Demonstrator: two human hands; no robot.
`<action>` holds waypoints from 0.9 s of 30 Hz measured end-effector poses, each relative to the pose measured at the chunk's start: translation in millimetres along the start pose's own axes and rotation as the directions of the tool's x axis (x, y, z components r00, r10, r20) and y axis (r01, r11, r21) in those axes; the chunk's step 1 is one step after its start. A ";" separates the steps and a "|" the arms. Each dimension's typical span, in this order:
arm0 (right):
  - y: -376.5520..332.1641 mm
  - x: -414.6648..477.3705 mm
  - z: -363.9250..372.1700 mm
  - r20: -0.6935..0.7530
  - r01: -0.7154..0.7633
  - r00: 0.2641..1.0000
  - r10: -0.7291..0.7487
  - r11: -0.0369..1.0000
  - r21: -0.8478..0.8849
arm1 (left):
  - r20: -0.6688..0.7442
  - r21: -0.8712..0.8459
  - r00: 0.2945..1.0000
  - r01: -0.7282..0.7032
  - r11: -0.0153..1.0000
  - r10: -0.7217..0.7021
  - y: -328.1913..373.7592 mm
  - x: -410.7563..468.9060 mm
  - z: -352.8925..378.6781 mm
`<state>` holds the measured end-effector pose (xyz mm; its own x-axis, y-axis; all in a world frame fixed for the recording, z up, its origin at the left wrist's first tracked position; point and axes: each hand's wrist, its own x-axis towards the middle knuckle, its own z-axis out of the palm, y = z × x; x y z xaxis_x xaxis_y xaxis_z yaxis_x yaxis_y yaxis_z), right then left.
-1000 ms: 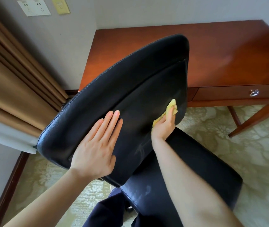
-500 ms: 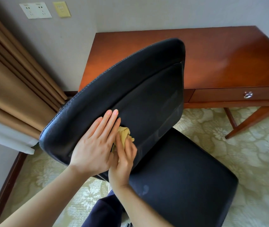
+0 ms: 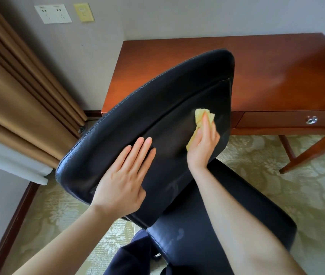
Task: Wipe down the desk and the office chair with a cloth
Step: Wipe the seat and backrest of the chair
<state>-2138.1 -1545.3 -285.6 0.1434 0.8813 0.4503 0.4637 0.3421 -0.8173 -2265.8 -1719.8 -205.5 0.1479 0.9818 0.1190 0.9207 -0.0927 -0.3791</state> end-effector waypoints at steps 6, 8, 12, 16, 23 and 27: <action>23.9 75.6 -8.5 0.001 -0.224 0.975 0.224 0.973 -0.048 | 0.039 -0.013 0.999 0.010 1.000 -0.010 -1.6 2.8 0.8; 29.9 87.0 -9.9 0.002 -0.321 0.947 0.321 0.946 -0.054 | 0.050 -0.009 0.999 0.014 1.000 -0.013 -1.3 3.2 0.8; 28.7 79.2 -3.0 -0.002 -0.444 0.896 0.444 0.894 -0.067 | 0.062 0.004 0.998 0.016 1.000 -0.016 -0.1 3.3 0.4; 14.8 42.8 8.1 -0.001 -0.555 0.832 0.555 0.832 -0.010 | 0.051 -0.004 0.998 0.028 1.000 -0.028 -2.5 2.7 0.6; 5.4 -30.4 1.4 0.195 -0.554 0.813 0.548 0.832 -0.029 | 0.020 0.031 1.000 0.019 0.999 -0.020 -3.5 2.9 -2.6; -2.0 -69.6 -4.6 0.295 -0.533 0.800 0.522 0.845 -0.050 | -0.002 0.078 1.000 0.027 0.997 -0.027 -0.7 1.2 -8.3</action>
<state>-2145.0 -1608.9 -313.7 0.0985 0.9800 -0.1727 0.3589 -0.1969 -0.9124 -2263.3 -1719.8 -197.5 0.1235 0.9836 0.1313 0.8933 -0.0526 -0.4464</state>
